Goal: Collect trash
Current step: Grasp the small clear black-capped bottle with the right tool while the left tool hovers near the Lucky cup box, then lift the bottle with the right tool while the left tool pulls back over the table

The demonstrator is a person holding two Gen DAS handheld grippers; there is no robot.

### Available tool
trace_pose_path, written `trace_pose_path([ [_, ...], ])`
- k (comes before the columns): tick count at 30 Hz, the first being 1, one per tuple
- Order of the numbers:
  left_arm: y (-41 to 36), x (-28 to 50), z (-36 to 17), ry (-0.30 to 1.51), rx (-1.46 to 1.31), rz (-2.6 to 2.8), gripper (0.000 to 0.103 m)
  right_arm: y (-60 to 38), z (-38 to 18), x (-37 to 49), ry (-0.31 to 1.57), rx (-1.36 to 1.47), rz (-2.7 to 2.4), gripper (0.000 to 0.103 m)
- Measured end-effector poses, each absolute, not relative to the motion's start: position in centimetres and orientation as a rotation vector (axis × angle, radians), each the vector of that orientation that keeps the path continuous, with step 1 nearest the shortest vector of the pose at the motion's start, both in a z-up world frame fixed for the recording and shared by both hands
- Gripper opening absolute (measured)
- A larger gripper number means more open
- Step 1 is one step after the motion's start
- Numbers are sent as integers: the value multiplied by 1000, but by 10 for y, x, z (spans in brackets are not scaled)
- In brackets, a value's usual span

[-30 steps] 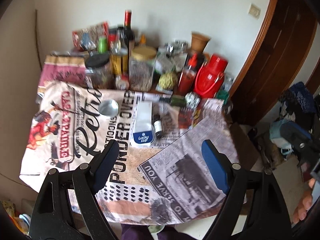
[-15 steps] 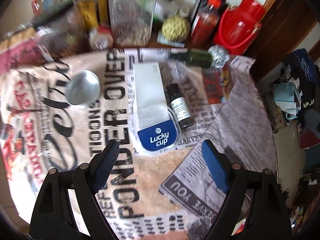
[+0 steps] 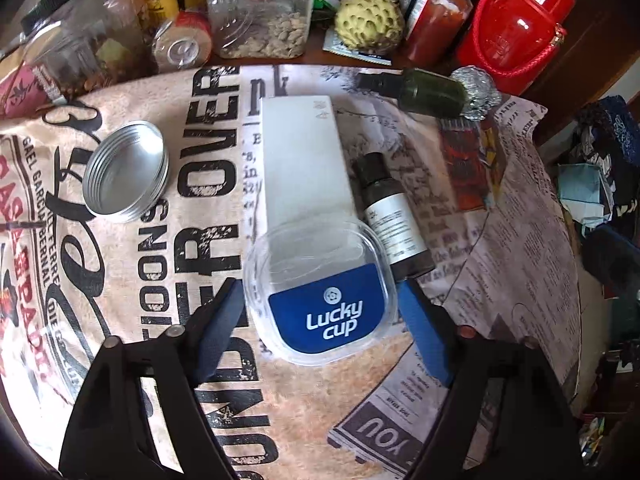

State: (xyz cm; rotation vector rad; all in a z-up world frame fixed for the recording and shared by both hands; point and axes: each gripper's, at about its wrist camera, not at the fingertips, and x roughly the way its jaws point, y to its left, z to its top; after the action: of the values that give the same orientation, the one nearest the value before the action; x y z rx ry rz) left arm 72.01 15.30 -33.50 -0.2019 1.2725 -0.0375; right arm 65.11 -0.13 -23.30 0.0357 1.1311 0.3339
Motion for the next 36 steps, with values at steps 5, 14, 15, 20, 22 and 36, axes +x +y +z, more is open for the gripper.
trace_pose_path([
  [5,173,709,-329,1246,-262,-47,77,22,-250,660,1156,5,381,58],
  [14,230,687,-294,1159,-323,31,75,65,-287,675,1240,-13,457,40],
  [15,236,685,-290,1149,-326,43,75,68,-290,676,1243,-24,455,39],
  [20,251,675,-282,1126,-341,71,75,84,-303,677,1251,-99,449,29],
  [22,252,671,-278,1119,-333,75,75,88,-305,674,1244,-132,442,26],
  [36,203,659,-203,985,-265,39,74,29,-226,632,1095,-59,462,26],
])
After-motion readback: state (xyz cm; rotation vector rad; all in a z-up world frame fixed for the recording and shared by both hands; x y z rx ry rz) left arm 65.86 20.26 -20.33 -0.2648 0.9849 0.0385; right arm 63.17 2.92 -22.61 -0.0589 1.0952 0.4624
